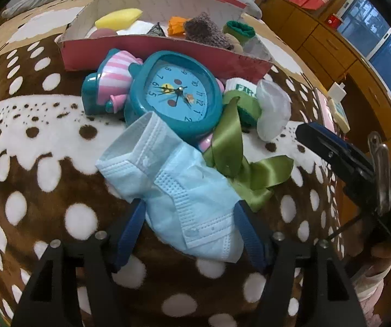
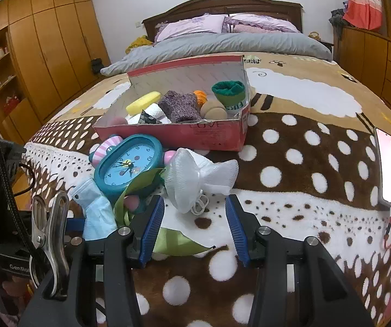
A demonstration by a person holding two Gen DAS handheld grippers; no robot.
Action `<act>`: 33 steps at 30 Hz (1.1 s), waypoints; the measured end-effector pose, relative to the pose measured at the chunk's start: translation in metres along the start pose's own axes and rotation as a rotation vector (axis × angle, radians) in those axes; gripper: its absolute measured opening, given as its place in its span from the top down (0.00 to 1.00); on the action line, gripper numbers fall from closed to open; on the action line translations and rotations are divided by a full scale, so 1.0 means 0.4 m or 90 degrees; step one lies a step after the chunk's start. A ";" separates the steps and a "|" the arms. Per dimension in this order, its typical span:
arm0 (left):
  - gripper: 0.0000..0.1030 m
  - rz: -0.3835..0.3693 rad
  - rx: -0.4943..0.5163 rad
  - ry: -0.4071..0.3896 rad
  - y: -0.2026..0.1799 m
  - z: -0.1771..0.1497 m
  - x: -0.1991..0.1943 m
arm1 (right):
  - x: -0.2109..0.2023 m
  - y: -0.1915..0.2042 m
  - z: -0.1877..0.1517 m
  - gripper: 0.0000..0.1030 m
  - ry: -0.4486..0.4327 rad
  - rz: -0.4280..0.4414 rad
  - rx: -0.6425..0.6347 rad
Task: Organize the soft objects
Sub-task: 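Grasp the light blue face mask with the left gripper while the right gripper grasps the green ribbon bow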
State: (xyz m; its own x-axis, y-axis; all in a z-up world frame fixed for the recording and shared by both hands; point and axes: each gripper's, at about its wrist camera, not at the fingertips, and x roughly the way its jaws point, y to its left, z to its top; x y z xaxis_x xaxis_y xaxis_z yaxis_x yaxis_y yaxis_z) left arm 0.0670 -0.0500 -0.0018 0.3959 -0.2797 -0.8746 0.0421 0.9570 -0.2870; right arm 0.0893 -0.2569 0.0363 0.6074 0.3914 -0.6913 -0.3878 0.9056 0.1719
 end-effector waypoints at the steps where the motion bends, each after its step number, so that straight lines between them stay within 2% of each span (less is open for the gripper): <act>1: 0.31 -0.003 -0.007 0.001 0.001 0.002 0.004 | 0.001 0.000 0.003 0.53 -0.001 -0.001 0.000; 5: 0.31 -0.006 -0.019 0.002 -0.003 0.013 0.020 | 0.002 0.002 0.007 0.53 -0.002 -0.001 0.000; 7: 0.40 -0.004 -0.011 -0.006 -0.006 0.013 0.015 | 0.002 0.002 0.003 0.53 0.001 0.000 0.001; 8: 0.47 -0.004 -0.007 -0.009 -0.003 0.012 0.010 | 0.003 0.002 0.002 0.53 0.001 0.000 0.001; 11: 0.62 -0.025 -0.017 -0.011 0.014 0.015 -0.002 | 0.009 -0.003 0.005 0.53 0.005 0.002 0.004; 15: 0.69 -0.037 -0.008 -0.018 0.026 0.017 -0.020 | 0.025 -0.007 0.012 0.53 0.014 -0.004 0.012; 27: 0.70 0.001 0.009 -0.075 0.101 0.016 -0.097 | 0.007 0.034 -0.020 0.53 0.042 0.027 0.013; 33: 0.70 0.017 0.018 -0.103 0.124 0.006 -0.127 | 0.047 0.091 -0.054 0.53 0.085 0.039 -0.009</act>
State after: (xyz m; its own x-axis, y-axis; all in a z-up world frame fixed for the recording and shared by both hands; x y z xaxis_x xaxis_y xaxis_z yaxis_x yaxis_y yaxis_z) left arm 0.0512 0.0119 0.0293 0.5391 -0.2410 -0.8070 0.0552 0.9662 -0.2517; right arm 0.0716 -0.2200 0.0142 0.4844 0.4197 -0.7676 -0.4321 0.8777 0.2072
